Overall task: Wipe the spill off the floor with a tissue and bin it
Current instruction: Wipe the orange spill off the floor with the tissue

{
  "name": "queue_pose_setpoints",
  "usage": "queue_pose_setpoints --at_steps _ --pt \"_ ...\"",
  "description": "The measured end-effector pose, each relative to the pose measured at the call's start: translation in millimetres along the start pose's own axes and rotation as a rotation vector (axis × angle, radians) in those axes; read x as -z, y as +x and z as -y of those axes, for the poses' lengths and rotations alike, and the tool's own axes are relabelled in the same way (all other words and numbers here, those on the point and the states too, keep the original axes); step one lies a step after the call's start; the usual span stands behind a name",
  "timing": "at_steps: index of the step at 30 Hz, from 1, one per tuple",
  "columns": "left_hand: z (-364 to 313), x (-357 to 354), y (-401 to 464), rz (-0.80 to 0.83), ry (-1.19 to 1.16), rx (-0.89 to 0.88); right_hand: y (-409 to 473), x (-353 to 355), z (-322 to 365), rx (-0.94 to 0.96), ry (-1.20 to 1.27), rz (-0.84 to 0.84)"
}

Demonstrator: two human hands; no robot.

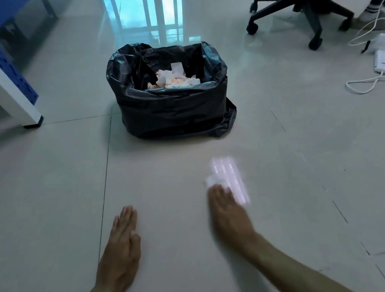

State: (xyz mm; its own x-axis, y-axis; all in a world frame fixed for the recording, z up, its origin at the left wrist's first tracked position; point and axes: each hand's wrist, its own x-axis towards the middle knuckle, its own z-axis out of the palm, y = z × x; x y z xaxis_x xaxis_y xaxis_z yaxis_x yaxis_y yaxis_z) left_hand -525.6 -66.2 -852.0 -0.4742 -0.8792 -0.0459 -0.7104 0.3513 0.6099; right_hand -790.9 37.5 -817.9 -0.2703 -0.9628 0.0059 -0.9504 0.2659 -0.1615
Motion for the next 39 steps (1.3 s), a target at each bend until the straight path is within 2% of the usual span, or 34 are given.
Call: queue_pose_setpoints --at_steps 4,6,10,13,15,17,19,21,24,26,27,33,37,39 --pt "2 0 -3 0.0 0.003 -0.023 -23 -15 76 0.415 -0.067 0.16" --pt "4 0 -3 -0.004 0.014 -0.024 -36 -20 86 0.505 -0.103 0.267" --pt "4 -1 -4 -0.01 0.039 -0.022 -50 -14 51 0.622 -0.12 0.266" --pt "3 0 -3 -0.009 0.053 -0.034 -52 -1 6 0.495 -0.125 0.122" --pt "2 -1 -3 -0.005 0.067 -0.044 -55 13 -35 0.26 -0.144 0.045" --pt "1 -1 -4 -0.001 0.079 -0.044 -63 23 -82 0.031 -0.22 0.044" --pt "-1 -2 -4 -0.002 0.085 -0.048 -75 29 -114 -0.162 -0.243 0.139" --pt "-6 -1 -4 -0.004 0.085 -0.054 -84 24 -120 -0.262 -0.221 0.153" --pt "-13 -2 -6 -0.011 0.121 -0.092 -87 18 -88 -0.295 -0.168 0.103" --pt "-16 -4 -8 -0.021 0.149 -0.095 -88 12 -57 -0.239 -0.166 0.013" --pt "-15 -5 -9 -0.022 0.161 -0.089 -88 10 -39 -0.183 -0.16 0.018" --pt "-10 -8 -9 0.005 0.183 -0.074 -86 0 49 0.306 -0.145 0.189" --pt "-6 -7 -10 0.013 0.177 -0.083 -85 7 18 0.489 -0.18 0.199" --pt "-7 -6 -10 0.018 0.173 -0.091 -86 19 -15 0.402 -0.244 0.15"
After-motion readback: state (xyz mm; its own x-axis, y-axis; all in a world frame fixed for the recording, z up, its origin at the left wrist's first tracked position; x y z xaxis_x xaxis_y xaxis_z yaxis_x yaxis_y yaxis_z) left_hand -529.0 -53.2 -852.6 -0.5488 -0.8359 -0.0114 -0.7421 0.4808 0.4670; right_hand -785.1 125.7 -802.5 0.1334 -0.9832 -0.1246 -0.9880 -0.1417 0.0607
